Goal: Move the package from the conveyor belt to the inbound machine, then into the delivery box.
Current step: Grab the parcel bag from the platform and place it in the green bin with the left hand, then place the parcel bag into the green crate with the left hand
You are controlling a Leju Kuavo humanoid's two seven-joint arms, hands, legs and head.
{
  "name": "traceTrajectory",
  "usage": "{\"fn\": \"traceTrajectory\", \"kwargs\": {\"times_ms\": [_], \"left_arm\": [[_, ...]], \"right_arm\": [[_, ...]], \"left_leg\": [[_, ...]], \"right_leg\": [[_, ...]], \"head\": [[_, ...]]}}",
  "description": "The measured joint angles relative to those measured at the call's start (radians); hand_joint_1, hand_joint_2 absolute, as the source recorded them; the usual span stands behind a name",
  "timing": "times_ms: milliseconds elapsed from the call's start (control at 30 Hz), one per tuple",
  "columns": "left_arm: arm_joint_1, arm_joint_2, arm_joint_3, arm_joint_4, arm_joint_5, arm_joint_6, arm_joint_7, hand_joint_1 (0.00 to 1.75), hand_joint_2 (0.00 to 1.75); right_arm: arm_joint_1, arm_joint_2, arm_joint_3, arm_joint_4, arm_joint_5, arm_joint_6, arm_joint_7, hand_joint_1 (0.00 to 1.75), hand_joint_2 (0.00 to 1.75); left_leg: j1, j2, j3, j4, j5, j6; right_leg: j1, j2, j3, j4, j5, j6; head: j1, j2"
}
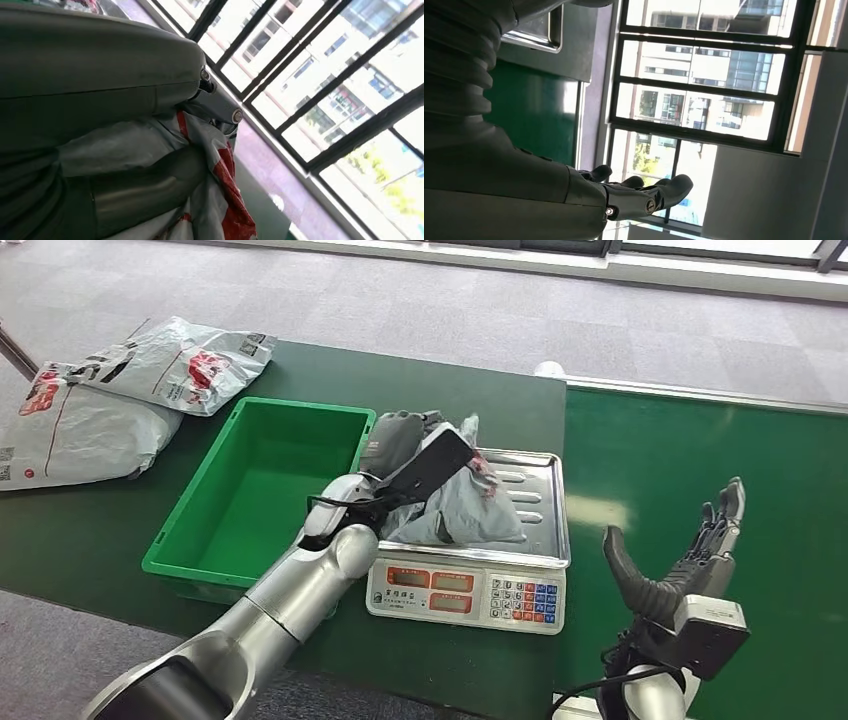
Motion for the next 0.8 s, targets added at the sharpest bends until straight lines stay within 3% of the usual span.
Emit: {"fn": "traceTrajectory", "kwargs": {"times_ms": [200, 400, 533, 800], "left_arm": [[0.068, 0.094, 0.251, -0.255, 0.002, 0.006, -0.038, 1.75, 1.75], [0.116, 0.139, 0.355, -0.345, 0.009, 0.025, -0.046, 1.75, 1.75], [0.147, 0.177, 0.426, -0.363, 0.031, 0.040, -0.051, 0.00, 1.75], [0.220, 0.242, 0.554, -0.348, -0.004, 0.029, -0.034, 0.00, 1.75]], "right_arm": [[0.066, -0.006, -0.013, -0.009, -0.030, -0.019, -0.013, 0.00, 1.75], [0.084, -0.006, -0.015, -0.022, -0.030, -0.024, -0.010, 0.00, 1.75], [0.100, -0.006, -0.015, -0.031, -0.027, -0.023, -0.006, 0.00, 1.75], [0.118, -0.006, -0.023, -0.045, -0.015, 0.007, 0.010, 0.00, 1.75]], "left_leg": [[0.000, 0.002, 0.001, -0.001, 0.000, 0.000], [0.000, 0.000, 0.000, -0.001, 0.000, -0.001], [0.000, 0.001, 0.000, -0.001, 0.000, -0.001], [0.001, 0.002, 0.000, -0.001, 0.000, -0.001]], "right_leg": [[0.001, 0.001, -0.001, 0.000, -0.001, -0.001], [0.000, 0.000, 0.000, 0.000, -0.001, -0.001], [0.000, 0.001, 0.000, 0.000, -0.001, -0.001], [0.001, 0.002, -0.001, 0.000, -0.001, -0.002]], "head": [[0.000, 0.000], [0.000, 0.000], [0.000, 0.000], [0.000, 0.000]]}}
